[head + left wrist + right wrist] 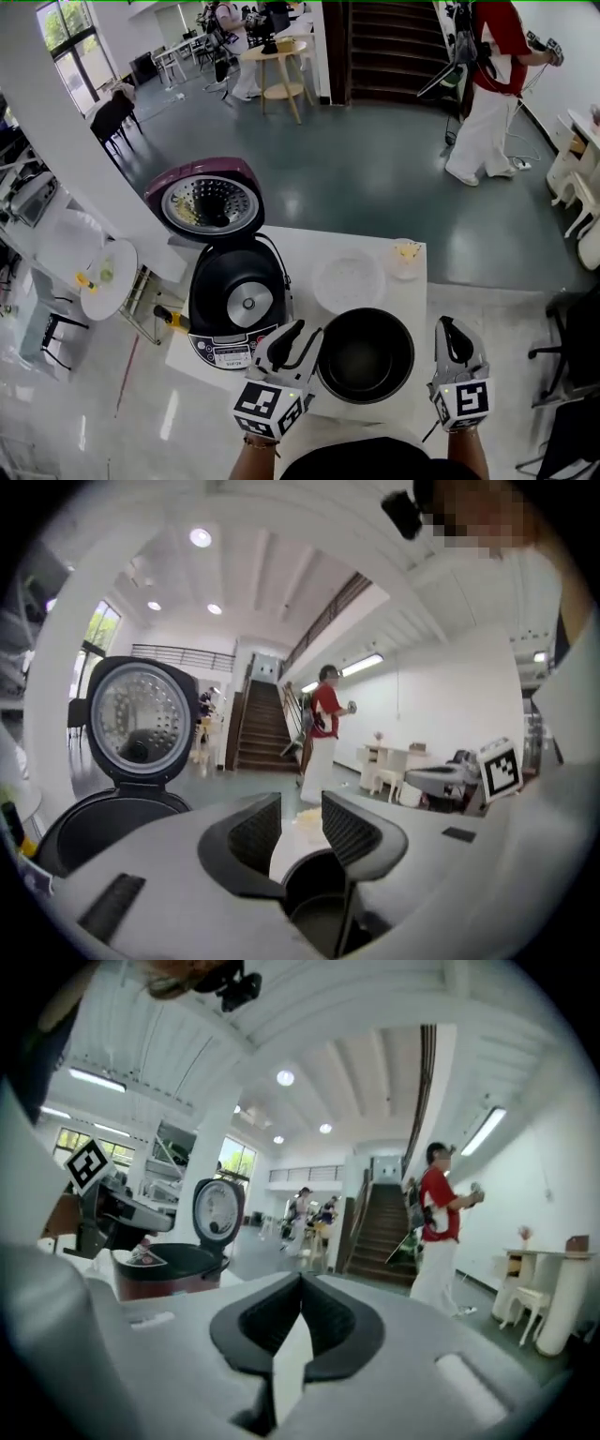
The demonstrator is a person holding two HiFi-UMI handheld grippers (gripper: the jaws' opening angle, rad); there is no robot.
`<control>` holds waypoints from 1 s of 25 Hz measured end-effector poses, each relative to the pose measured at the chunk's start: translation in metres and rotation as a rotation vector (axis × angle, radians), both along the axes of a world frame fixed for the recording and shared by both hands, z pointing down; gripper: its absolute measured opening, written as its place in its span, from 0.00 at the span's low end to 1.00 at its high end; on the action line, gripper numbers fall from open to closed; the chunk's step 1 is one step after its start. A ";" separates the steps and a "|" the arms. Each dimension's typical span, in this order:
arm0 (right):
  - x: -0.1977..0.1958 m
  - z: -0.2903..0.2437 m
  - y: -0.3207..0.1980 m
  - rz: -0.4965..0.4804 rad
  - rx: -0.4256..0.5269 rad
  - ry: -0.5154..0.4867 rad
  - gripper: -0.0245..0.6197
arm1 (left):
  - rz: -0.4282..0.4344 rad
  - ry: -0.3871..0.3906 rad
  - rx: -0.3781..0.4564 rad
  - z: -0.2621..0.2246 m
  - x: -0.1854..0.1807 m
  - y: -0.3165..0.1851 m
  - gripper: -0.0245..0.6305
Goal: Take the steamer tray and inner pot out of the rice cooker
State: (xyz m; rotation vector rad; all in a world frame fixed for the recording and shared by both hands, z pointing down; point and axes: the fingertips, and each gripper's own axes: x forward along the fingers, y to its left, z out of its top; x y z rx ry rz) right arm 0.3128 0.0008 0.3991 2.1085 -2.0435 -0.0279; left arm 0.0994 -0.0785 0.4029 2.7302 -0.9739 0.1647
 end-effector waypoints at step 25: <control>-0.028 -0.005 0.061 -0.105 0.073 -0.131 0.04 | -0.156 -0.013 0.153 -0.011 -0.025 0.060 0.04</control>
